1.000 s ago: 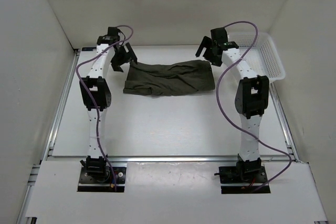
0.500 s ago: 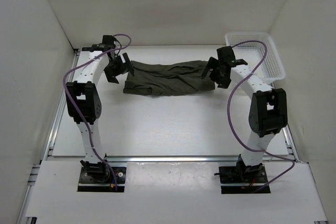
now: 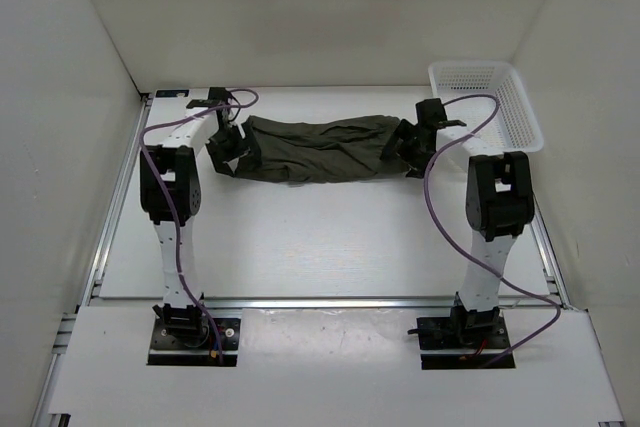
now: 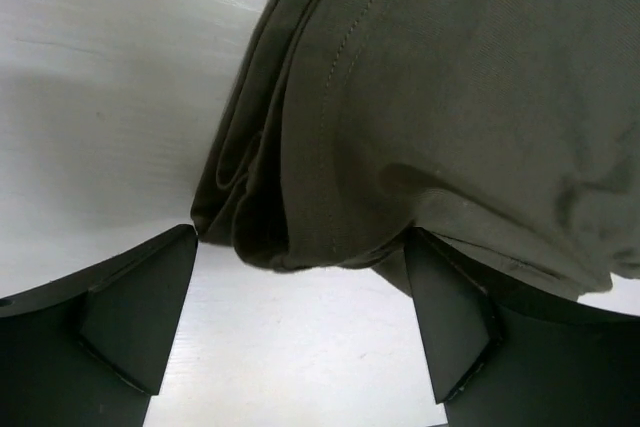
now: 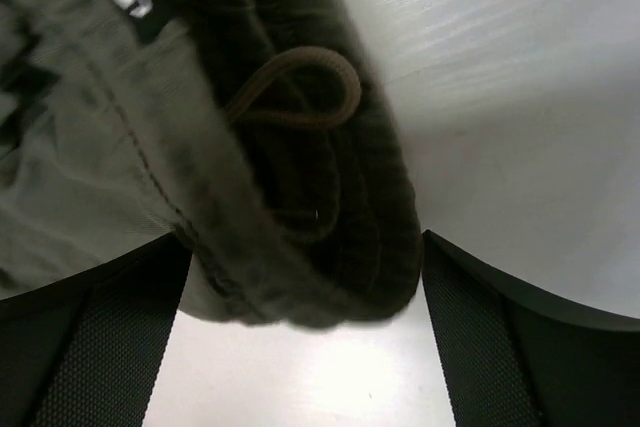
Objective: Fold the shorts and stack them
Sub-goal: Fold the shorts
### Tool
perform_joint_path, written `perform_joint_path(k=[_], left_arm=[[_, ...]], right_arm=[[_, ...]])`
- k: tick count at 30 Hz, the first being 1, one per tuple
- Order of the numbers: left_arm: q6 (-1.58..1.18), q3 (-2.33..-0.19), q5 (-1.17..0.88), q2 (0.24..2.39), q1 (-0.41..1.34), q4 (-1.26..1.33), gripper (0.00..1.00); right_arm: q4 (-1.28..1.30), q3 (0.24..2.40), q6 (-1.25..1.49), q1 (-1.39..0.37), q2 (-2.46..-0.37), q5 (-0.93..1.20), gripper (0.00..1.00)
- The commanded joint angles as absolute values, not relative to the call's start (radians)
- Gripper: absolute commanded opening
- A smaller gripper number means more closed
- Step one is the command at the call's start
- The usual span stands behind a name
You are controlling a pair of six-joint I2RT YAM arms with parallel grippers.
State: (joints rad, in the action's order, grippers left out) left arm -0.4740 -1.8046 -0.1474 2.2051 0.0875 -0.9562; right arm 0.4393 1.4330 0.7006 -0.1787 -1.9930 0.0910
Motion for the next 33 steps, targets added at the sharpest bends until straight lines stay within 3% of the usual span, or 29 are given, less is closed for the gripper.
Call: perform_joint_path(k=[1, 3, 5, 6, 8, 9, 13, 19, 23, 26, 31, 32, 33], left_arm=[[-0.482, -1.807, -0.156, 2.207, 0.094, -0.928, 0.92], [-0.492, -1.780, -0.132, 2.207, 0.094, -0.928, 0.78], [-0.492, -1.779, -0.132, 2.207, 0.094, -0.928, 0.51], [-0.492, -1.770, -0.120, 2.207, 0.094, -0.928, 0.37], [-0.503, -1.770, -0.120, 2.217, 0.084, -0.928, 0.10], [-0.503, -1.782, -0.120, 2.217, 0.075, -0.928, 0.10], [-0.485, -1.893, -0.120, 2.204, 0.035, -0.963, 0.10], [-0.465, -2.317, -0.169, 2.232, -0.032, -1.089, 0.10], [-0.456, -2.444, -0.218, 2.221, -0.060, -1.146, 0.10], [-0.445, -2.277, -0.244, 2.126, -0.072, -1.120, 0.10], [-0.434, -1.854, -0.235, 1.936, -0.072, -0.965, 0.10], [-0.422, -1.719, -0.212, 1.889, -0.063, -0.950, 0.10], [-0.422, -1.659, -0.203, 1.872, -0.063, -0.940, 0.10]], right_arm=[[0.402, 1.482, 0.727, -0.178, -2.034, 0.133, 0.96], [0.382, 1.482, 0.727, -0.178, -2.048, 0.133, 0.91], [0.371, 1.491, 0.736, -0.178, -2.060, 0.133, 0.82], [0.371, 1.491, 0.736, -0.178, -2.072, 0.133, 0.69], [0.360, 1.511, 0.736, -0.178, -2.082, 0.133, 0.52], [0.360, 1.511, 0.736, -0.178, -2.082, 0.133, 0.31], [0.406, 1.609, 0.700, -0.178, -2.082, 0.106, 0.01], [0.538, 1.952, 0.657, -0.169, -2.115, 0.095, 0.01], [0.613, 2.103, 0.635, -0.169, -2.141, 0.119, 0.01], [0.623, 2.037, 0.617, -0.169, -2.082, 0.133, 0.01], [0.557, 1.644, 0.606, -0.169, -1.900, 0.133, 0.01], [0.545, 1.579, 0.597, -0.169, -1.873, 0.133, 0.03], [0.532, 1.519, 0.597, -0.169, -1.849, 0.124, 0.17]])
